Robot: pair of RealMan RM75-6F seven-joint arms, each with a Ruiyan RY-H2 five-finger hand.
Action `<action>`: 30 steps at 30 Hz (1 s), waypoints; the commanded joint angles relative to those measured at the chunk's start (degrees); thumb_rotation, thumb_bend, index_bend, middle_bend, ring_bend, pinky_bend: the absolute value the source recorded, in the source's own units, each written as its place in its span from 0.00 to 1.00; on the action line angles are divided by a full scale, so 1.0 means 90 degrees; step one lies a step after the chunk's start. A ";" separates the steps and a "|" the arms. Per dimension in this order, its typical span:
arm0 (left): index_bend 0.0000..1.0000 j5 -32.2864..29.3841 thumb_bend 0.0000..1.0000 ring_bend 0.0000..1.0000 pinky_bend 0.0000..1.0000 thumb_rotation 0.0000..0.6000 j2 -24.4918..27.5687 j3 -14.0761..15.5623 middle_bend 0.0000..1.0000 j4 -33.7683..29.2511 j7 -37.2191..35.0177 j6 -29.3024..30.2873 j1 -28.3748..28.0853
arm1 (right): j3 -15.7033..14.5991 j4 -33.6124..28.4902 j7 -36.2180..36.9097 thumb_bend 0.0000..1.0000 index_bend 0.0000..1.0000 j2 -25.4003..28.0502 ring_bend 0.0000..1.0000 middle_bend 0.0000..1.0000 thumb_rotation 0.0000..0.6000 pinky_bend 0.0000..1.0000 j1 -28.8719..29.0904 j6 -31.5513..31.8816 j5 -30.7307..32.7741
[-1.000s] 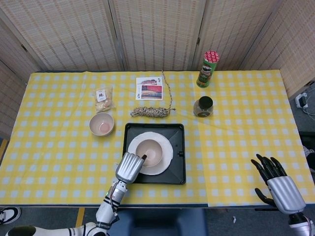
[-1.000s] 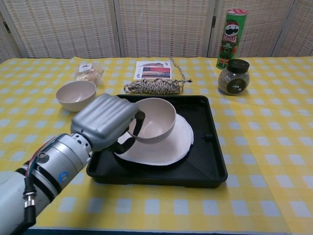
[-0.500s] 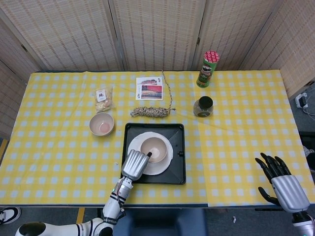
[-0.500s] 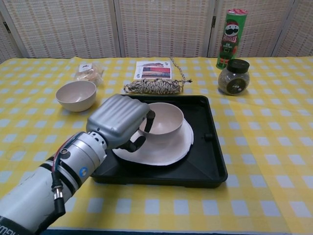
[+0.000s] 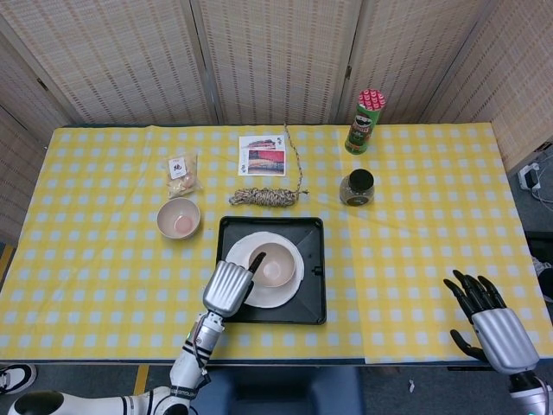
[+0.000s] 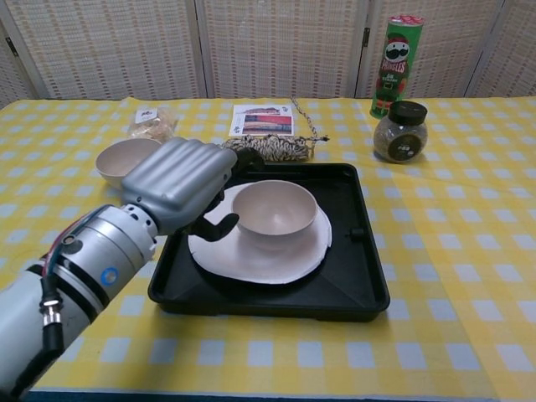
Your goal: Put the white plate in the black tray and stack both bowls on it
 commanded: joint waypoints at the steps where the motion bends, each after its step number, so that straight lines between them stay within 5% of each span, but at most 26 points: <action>1: 0.29 -0.0295 0.44 1.00 1.00 1.00 0.0503 -0.0160 1.00 -0.0519 0.0023 0.0081 0.0162 | -0.0006 -0.0005 -0.0025 0.37 0.00 -0.0010 0.00 0.00 1.00 0.00 -0.0005 0.0011 -0.0023; 10: 0.36 -0.1857 0.47 1.00 1.00 1.00 0.1464 -0.1024 1.00 -0.0687 -0.0225 -0.0512 0.0064 | 0.0001 -0.0035 -0.0168 0.37 0.00 -0.0072 0.00 0.00 1.00 0.00 0.0018 -0.0074 -0.0002; 30: 0.44 -0.2423 0.37 1.00 1.00 1.00 0.1303 -0.0833 1.00 0.1224 -0.1081 -0.1044 -0.0423 | 0.0074 -0.0076 -0.0375 0.37 0.00 -0.0140 0.00 0.00 1.00 0.00 0.0126 -0.0363 0.0245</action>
